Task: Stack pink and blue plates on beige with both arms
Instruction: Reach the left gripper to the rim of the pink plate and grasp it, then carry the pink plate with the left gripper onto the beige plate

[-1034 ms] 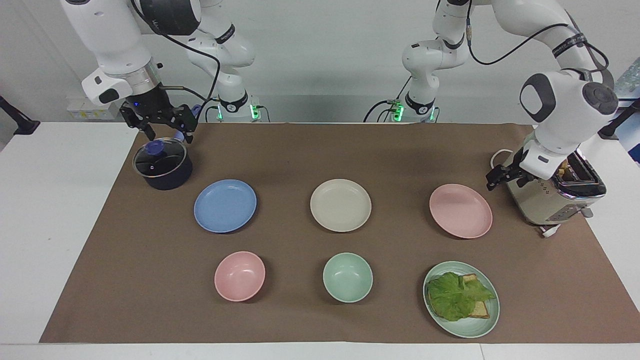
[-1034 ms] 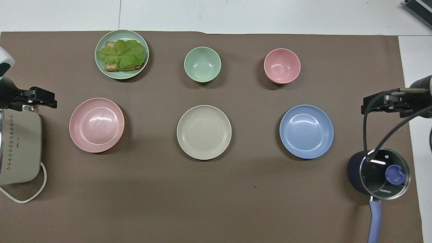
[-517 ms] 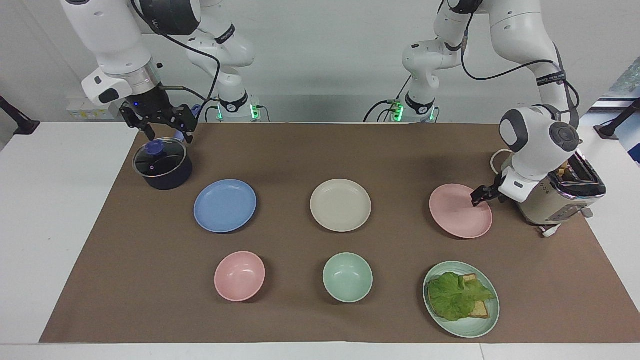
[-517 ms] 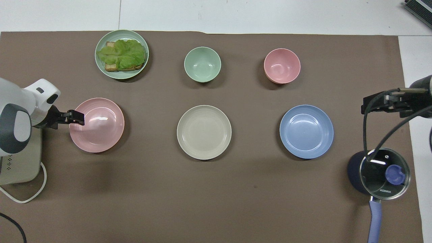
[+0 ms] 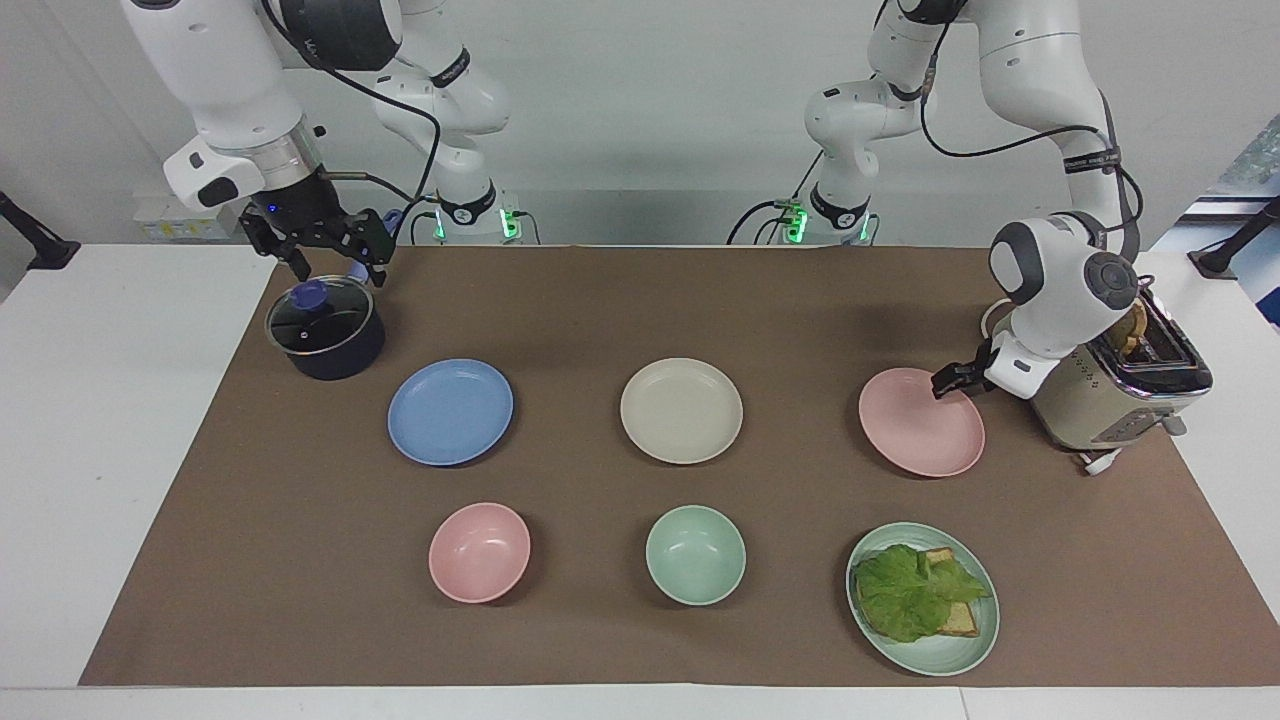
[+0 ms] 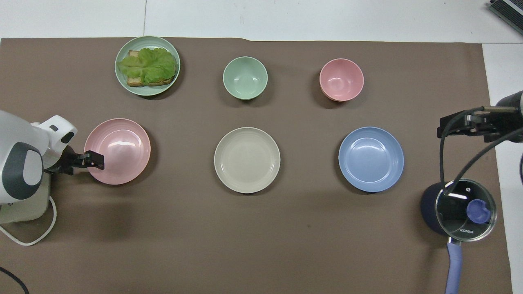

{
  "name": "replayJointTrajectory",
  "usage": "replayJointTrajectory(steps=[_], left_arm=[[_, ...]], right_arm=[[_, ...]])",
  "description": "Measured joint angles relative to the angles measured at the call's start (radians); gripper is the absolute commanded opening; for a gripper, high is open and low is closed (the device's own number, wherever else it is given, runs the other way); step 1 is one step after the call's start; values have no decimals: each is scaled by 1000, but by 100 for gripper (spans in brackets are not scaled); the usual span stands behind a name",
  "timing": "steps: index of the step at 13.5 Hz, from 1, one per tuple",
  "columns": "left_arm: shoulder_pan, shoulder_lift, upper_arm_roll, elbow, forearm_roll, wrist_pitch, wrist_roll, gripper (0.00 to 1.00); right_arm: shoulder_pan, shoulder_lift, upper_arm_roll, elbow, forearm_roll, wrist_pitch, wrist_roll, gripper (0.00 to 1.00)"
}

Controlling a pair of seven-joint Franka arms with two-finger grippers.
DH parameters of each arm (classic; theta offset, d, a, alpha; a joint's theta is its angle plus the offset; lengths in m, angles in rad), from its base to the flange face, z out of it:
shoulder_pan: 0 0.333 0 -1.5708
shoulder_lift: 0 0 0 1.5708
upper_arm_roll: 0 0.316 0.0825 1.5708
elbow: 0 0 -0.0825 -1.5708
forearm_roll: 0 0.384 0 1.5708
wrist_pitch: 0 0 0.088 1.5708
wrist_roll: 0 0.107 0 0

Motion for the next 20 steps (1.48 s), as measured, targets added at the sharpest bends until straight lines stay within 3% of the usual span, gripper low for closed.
replayJointTrajectory(steps=[1, 2, 10, 16, 20], left_arm=[[0, -3, -1, -3, 0, 0, -1, 8], [0, -6, -2, -5, 0, 0, -2, 0], [0, -19, -5, 5, -1, -41, -5, 0], [-2, -22, -13, 201, -75, -294, -8, 0], [-4, -23, -34, 235, -142, -334, -30, 0]], right_arm=[[0, 0, 0, 0, 0, 0, 0, 100], [0, 0, 0, 0, 0, 0, 0, 100], [-2, 0, 0, 0, 0, 0, 0, 100], [-3, 0, 0, -1, 0, 0, 0, 100], [-3, 0, 0, -1, 0, 8, 0, 100]])
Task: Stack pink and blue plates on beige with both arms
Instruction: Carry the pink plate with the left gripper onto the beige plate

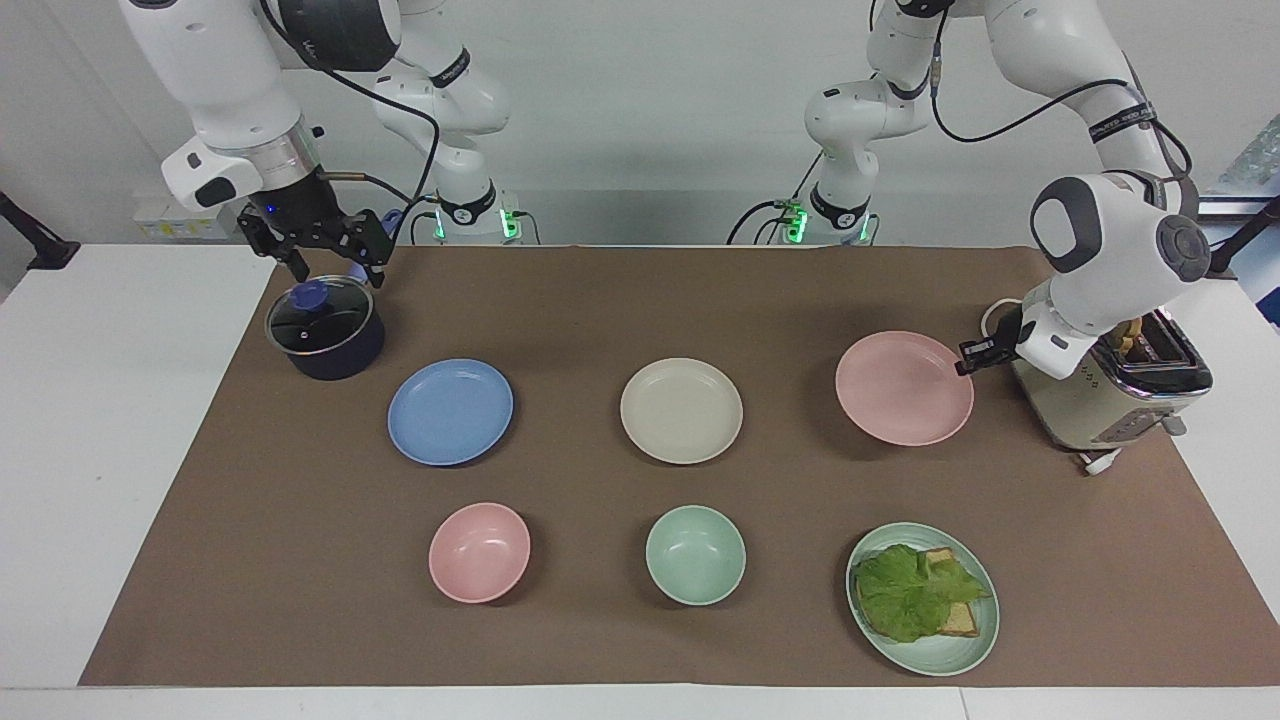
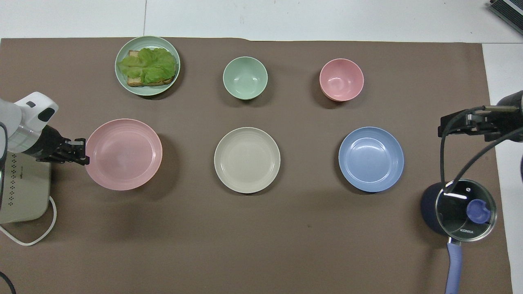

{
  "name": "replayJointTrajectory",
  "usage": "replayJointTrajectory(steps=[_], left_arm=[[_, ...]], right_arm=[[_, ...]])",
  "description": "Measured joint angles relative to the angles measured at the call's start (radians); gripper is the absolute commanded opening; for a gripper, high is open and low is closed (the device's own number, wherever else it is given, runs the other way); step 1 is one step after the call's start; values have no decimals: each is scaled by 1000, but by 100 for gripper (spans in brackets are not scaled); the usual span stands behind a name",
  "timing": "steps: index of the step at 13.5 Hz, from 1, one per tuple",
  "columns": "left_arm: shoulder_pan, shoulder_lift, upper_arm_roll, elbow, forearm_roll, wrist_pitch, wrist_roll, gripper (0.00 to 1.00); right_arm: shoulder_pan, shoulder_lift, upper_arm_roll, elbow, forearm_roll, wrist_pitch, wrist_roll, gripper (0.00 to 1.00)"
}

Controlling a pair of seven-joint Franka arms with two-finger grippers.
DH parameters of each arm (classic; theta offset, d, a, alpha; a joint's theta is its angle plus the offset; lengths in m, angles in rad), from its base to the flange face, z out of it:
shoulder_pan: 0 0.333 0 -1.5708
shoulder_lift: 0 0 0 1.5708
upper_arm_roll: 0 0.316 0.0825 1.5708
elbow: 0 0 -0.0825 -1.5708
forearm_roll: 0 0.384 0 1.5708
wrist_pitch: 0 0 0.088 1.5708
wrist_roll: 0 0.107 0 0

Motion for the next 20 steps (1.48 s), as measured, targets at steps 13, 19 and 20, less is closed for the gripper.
replayJointTrajectory(steps=[13, 19, 20], left_arm=[[-355, -1, -49, -7, -73, 82, -413, 0], [-518, 7, -49, -141, -76, 335, -479, 0], [-527, 8, -50, -155, -77, 354, -479, 0]], right_arm=[[0, 0, 0, -2, 0, 12, 0, 100], [0, 0, 0, -2, 0, 13, 0, 100], [0, 0, 0, -2, 0, 13, 0, 100]])
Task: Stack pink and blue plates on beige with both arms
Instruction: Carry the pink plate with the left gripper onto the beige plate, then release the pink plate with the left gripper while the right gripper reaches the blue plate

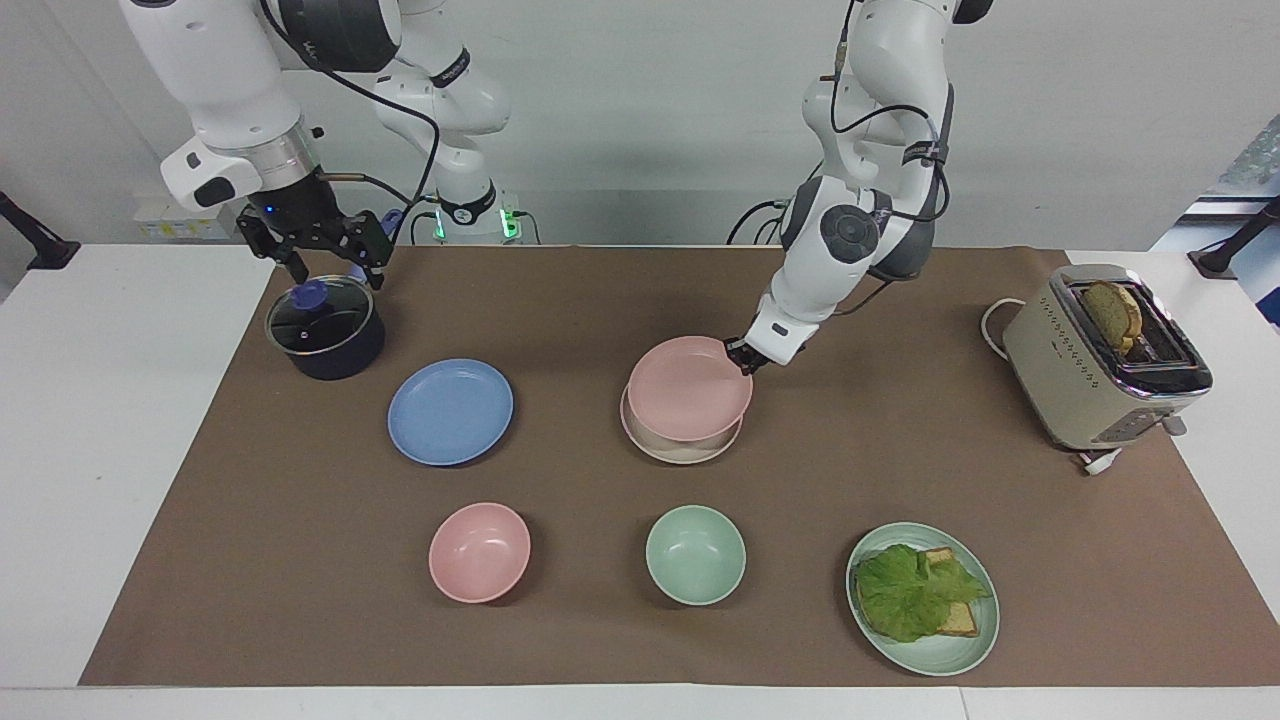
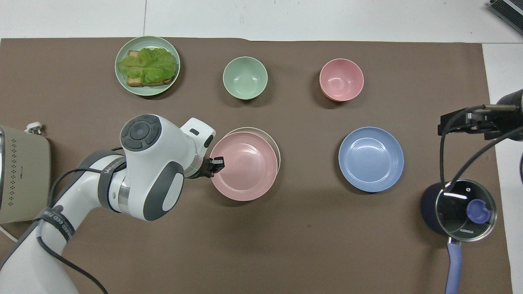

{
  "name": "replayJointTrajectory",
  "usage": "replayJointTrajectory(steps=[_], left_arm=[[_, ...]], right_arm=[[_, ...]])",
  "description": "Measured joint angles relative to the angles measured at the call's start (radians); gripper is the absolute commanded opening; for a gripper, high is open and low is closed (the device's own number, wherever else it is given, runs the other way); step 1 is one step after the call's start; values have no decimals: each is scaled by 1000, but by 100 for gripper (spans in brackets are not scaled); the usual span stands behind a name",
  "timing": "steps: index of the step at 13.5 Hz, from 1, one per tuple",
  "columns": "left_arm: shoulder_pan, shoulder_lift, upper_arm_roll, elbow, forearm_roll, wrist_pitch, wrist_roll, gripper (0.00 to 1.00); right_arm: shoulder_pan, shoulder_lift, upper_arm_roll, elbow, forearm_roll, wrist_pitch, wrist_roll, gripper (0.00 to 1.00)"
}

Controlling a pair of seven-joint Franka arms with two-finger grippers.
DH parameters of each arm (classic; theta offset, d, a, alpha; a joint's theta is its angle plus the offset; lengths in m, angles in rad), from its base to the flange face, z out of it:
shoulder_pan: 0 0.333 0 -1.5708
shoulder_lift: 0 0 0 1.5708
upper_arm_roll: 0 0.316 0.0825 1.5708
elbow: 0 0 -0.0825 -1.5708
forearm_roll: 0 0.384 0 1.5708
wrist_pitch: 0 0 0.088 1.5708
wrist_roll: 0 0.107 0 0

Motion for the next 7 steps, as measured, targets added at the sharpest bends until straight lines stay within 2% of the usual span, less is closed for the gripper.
replayJointTrajectory(steps=[1, 2, 3, 4, 7], left_arm=[[-4, 0, 0, -5, -1, 6, 0, 0], [-5, 0, 1, -5, -1, 10, 0, 19], [-5, 0, 2, -5, -2, 14, 1, 72], [-5, -1, 2, -5, -2, 20, 2, 100], [-5, -2, 3, -4, -2, 38, 2, 100]], right_arm=[[0, 0, 0, 0, 0, 0, 0, 100], [0, 0, 0, 0, 0, 0, 0, 100], [0, 0, 0, 0, 0, 1, 0, 100], [0, 0, 0, 0, 0, 1, 0, 100], [-2, 1, 0, -4, 0, 46, 0, 100]])
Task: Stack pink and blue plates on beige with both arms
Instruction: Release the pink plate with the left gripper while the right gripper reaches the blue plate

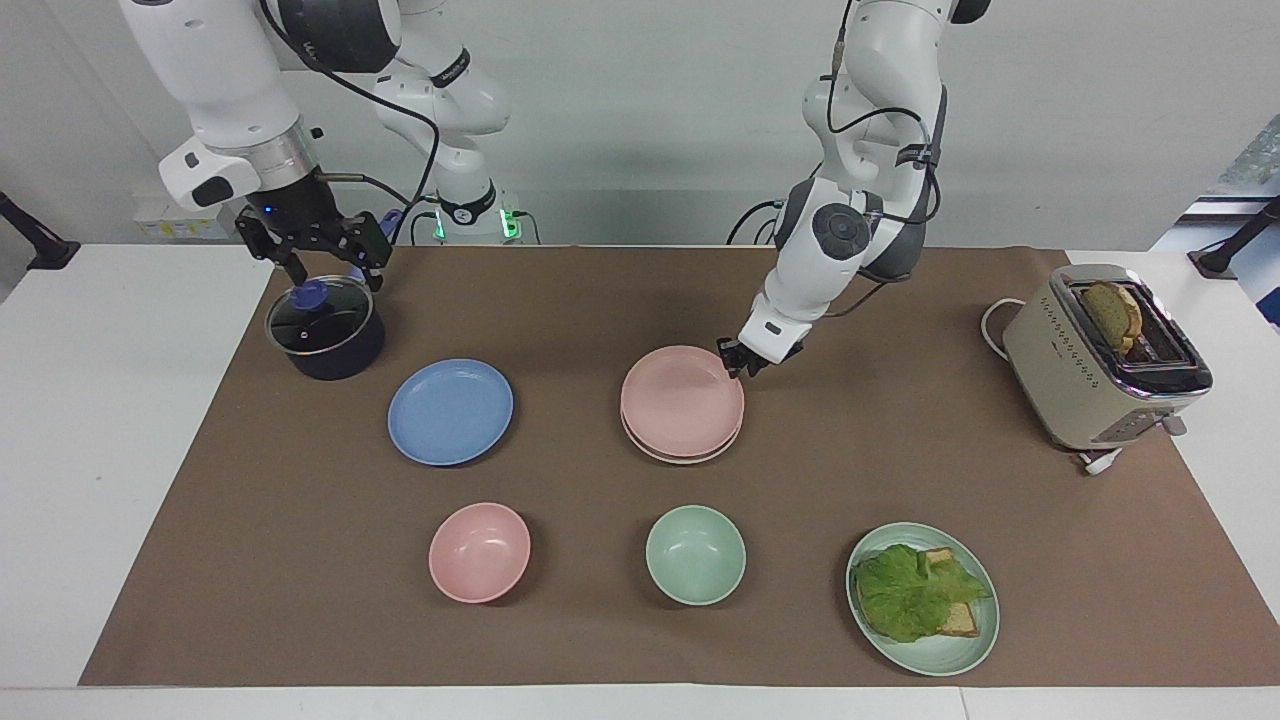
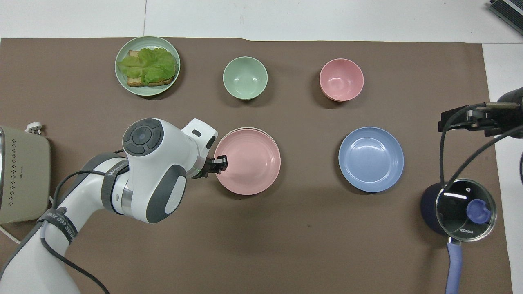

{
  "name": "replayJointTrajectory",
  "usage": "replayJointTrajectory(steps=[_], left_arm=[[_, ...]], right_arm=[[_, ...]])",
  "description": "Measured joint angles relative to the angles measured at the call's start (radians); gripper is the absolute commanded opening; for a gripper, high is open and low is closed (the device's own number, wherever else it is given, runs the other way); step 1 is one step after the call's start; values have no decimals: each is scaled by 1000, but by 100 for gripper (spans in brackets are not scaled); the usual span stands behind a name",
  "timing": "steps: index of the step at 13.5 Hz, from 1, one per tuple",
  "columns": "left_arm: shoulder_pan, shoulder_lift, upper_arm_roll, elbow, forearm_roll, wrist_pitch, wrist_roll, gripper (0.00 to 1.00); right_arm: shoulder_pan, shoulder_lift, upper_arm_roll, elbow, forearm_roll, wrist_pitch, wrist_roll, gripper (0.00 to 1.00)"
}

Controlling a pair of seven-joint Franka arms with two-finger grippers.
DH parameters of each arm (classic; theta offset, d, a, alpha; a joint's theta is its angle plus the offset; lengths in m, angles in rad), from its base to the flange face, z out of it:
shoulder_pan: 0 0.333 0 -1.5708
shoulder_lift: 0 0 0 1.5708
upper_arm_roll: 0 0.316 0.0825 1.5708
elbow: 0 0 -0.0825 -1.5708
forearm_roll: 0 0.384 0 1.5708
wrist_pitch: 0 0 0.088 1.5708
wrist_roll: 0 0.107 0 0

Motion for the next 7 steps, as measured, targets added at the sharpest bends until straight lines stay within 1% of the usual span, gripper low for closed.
replayJointTrajectory(steps=[4, 5, 7], left_arm=[[7, 1, 19, 12, 0, 2, 0, 100], [25, 1, 25, 18, 11, 2, 10, 100], [94, 0, 34, 31, 70, 0, 103, 100]], right_arm=[[-4, 3, 0, -28, 0, 33, 0, 100], [-5, 3, 0, -46, 0, 45, -4, 100], [-14, 7, 0, -109, 6, 116, -43, 100]])
